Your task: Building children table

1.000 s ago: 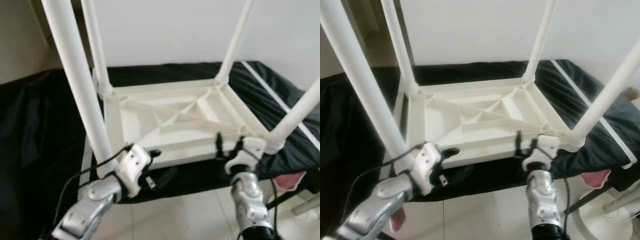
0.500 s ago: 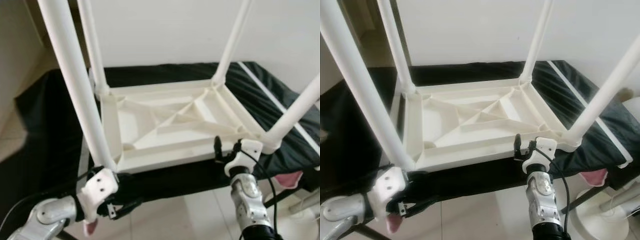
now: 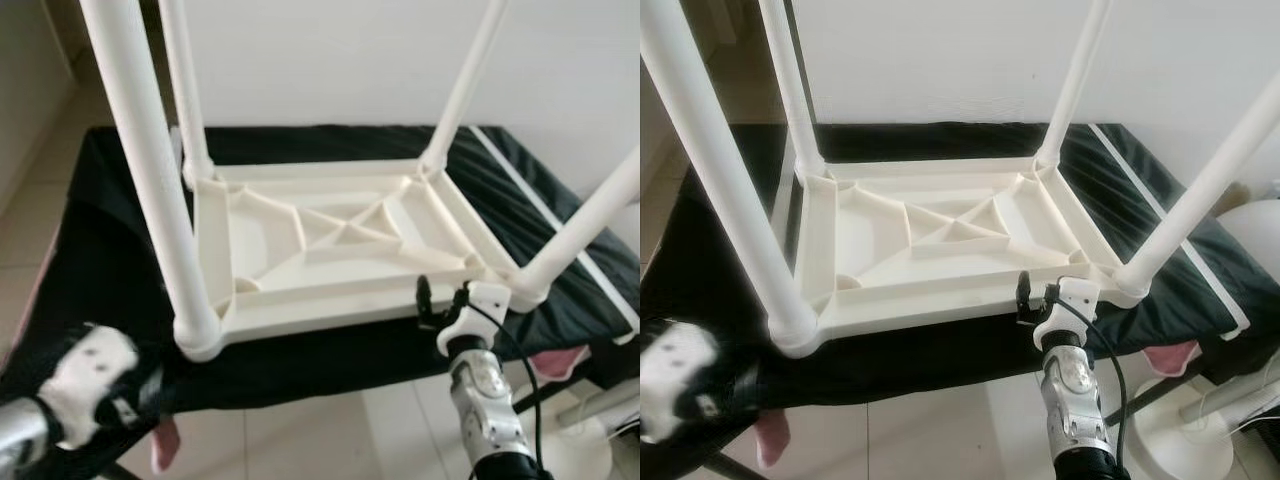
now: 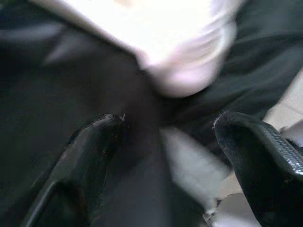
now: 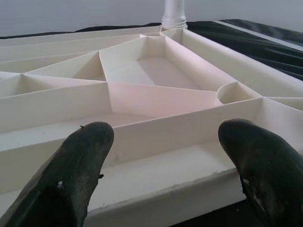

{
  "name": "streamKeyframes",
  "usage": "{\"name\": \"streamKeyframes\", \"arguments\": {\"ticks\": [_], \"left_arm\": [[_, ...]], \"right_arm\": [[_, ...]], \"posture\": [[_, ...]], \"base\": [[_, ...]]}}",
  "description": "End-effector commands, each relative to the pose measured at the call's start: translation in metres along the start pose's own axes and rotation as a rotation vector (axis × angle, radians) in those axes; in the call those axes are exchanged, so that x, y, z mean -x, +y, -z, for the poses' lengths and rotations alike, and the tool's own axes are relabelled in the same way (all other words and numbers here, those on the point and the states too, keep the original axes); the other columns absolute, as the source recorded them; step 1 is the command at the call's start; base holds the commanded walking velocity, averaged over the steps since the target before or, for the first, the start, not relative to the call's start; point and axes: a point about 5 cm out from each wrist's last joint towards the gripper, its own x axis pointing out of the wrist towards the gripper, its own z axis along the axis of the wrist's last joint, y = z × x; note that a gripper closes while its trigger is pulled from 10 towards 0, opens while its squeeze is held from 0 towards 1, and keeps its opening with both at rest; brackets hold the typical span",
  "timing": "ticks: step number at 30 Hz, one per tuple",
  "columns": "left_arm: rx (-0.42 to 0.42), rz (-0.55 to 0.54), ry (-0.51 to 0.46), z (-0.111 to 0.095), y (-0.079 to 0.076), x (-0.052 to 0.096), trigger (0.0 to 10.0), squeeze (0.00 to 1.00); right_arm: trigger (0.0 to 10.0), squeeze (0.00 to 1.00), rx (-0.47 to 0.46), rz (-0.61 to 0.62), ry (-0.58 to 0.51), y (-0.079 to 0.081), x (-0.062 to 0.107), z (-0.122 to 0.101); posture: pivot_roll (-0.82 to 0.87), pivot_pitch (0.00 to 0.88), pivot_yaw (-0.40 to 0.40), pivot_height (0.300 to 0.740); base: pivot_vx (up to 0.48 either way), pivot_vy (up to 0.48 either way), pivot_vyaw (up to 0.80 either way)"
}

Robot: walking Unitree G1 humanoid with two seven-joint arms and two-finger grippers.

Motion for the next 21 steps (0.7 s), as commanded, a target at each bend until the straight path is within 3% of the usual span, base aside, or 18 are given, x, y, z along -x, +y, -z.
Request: {"name": "streamKeyframes", "arguments": {"ticks": [1, 4, 8, 11, 13, 14, 20, 21], "left_arm": [[0.003, -0.041, -0.003, 0.001, 0.007, 0.004, 10.0, 0.00], [0.036, -0.163, -0.024, 0.001, 0.030, 0.013, 10.0, 0.00], [0.030, -0.259, -0.041, 0.002, 0.046, 0.017, 10.0, 0.00], [0.056, -0.417, -0.136, -0.004, 0.073, 0.018, 10.0, 0.00], [0.062, -0.460, -0.169, -0.007, 0.079, 0.016, 10.0, 0.00], [0.097, -0.520, -0.242, -0.013, 0.090, 0.012, 10.0, 0.00], [0.105, -0.534, -0.260, -0.014, 0.093, 0.011, 10.0, 0.00], [0.113, -0.558, -0.301, -0.020, 0.098, 0.005, 10.0, 0.00]], "right_arm": [[10.0, 0.00, 0.010, 0.020, 0.040, -0.003, 0.006, 0.009], [10.0, 0.00, 0.010, 0.035, 0.027, -0.004, 0.013, 0.009], [10.0, 0.00, 0.008, 0.027, 0.017, -0.004, 0.020, 0.009], [10.0, 0.00, 0.026, 0.055, 0.019, -0.011, 0.029, 0.011], [10.0, 0.00, 0.039, 0.069, 0.023, -0.013, 0.031, 0.012], [10.0, 0.00, 0.042, 0.086, 0.023, -0.015, 0.032, 0.012], [10.0, 0.00, 0.041, 0.089, 0.020, -0.015, 0.033, 0.011], [10.0, 0.00, 0.042, 0.107, 0.013, -0.017, 0.034, 0.010]], "posture": [[0.16, 0.075, -0.100, 0.740], [0.15, 0.076, -0.096, 0.740], [0.14, 0.074, -0.092, 0.740], [0.12, 0.076, -0.084, 0.740], [0.12, 0.076, -0.084, 0.740], [0.10, 0.076, -0.086, 0.740], [0.10, 0.076, -0.088, 0.740], [0.09, 0.075, -0.090, 0.740]], "base": [[0.000, 0.000, 0.00], [0.000, 0.000, 0.00], [0.000, 0.000, 0.00], [0.000, 0.000, 0.00], [0.000, 0.000, 0.00], [0.000, 0.000, 0.00], [0.000, 0.000, 0.00], [0.000, 0.000, 0.00]]}}
